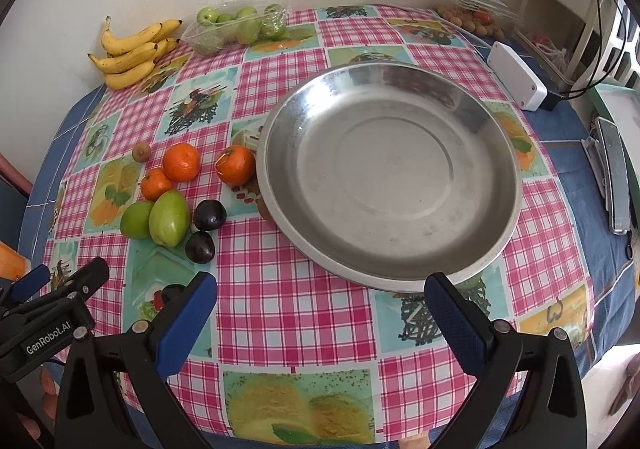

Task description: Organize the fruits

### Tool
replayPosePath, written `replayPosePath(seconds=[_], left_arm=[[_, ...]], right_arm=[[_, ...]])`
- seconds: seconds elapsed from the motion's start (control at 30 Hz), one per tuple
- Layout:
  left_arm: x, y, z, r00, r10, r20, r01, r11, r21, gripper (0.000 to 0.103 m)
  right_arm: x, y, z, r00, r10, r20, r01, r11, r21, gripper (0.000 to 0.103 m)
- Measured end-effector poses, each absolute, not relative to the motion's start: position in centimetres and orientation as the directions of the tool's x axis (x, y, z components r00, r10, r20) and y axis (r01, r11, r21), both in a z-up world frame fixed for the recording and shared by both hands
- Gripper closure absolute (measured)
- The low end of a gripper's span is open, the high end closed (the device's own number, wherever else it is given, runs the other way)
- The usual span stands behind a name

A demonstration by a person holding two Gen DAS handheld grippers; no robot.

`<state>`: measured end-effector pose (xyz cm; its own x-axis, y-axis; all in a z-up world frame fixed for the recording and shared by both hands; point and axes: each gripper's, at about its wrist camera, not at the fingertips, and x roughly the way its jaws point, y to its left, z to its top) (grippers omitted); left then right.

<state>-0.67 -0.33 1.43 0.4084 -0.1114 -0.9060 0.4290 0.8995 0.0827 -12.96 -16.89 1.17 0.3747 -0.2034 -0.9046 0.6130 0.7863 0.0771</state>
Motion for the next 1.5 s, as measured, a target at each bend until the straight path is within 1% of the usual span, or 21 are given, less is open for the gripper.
replayPosePath(seconds=[0.6, 1.1, 1.5], left_arm=[[-0.62, -0.13, 1.31, 0.399, -0.123, -0.909, 0.431, 0.900, 0.068, 0.000], [-0.63, 0.15, 0.89, 0.391, -0.123, -0.912, 0.432, 0.899, 0.064, 0.000], [-0.68, -0.08, 0.80, 0.385, -0.119, -0.915, 0.431, 0.900, 0.065, 0.000]], right_arm=[[-12.82, -16.69, 1.37, 0.395, -0.202, -0.896, 0.588, 0.805, 0.078, 0.000], [-12.69, -16.68, 1.14, 0.371, -0.212, -0.904, 0.586, 0.809, 0.051, 0.000], [-12.67, -16.64, 1.00, 0.370, -0.202, -0.907, 0.589, 0.806, 0.061, 0.000]])
